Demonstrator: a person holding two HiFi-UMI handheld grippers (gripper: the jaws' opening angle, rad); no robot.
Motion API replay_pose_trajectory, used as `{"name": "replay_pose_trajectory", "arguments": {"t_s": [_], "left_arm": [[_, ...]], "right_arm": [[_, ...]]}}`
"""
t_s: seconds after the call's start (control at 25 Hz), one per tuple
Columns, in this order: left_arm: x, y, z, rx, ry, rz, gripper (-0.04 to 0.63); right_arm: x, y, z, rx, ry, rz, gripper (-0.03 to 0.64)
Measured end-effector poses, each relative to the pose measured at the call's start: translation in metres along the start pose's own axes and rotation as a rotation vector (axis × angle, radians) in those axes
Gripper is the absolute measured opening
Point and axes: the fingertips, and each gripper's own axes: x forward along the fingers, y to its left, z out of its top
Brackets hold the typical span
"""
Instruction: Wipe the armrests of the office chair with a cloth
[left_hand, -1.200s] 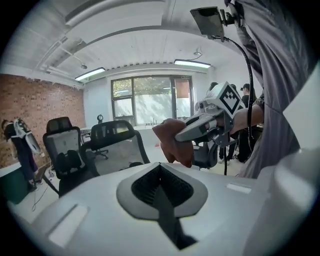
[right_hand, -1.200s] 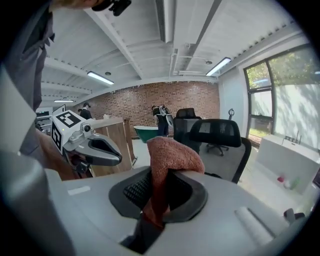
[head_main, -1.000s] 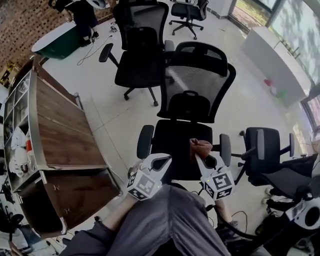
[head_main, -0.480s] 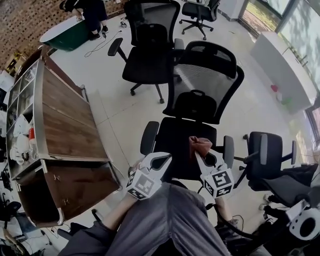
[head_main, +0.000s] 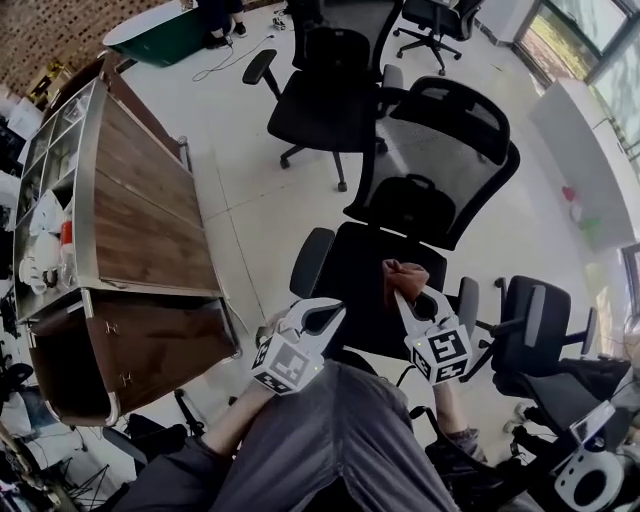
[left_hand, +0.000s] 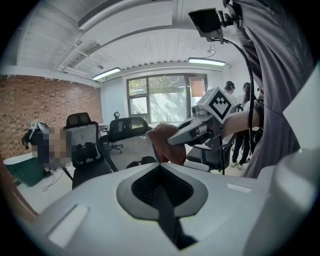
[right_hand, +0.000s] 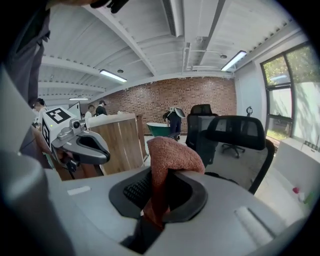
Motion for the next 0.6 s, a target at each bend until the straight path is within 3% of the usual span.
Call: {"name": "replay_pose_trajectory", "arguments": {"t_s": [0.36,0.6], "left_arm": [[-0.025,0.028,-0.049,-0.100,0.088,0.127,0.015],[-0.051,0.032,-0.109,-0.218,0.173,0.216,0.015]], "right_arm": [[0.103,0.002,-0.020,-0.065,0.102,0.167,0.044],[0.211,0.004,-0.067,-0.136,0.214,0.246,0.044]]}}
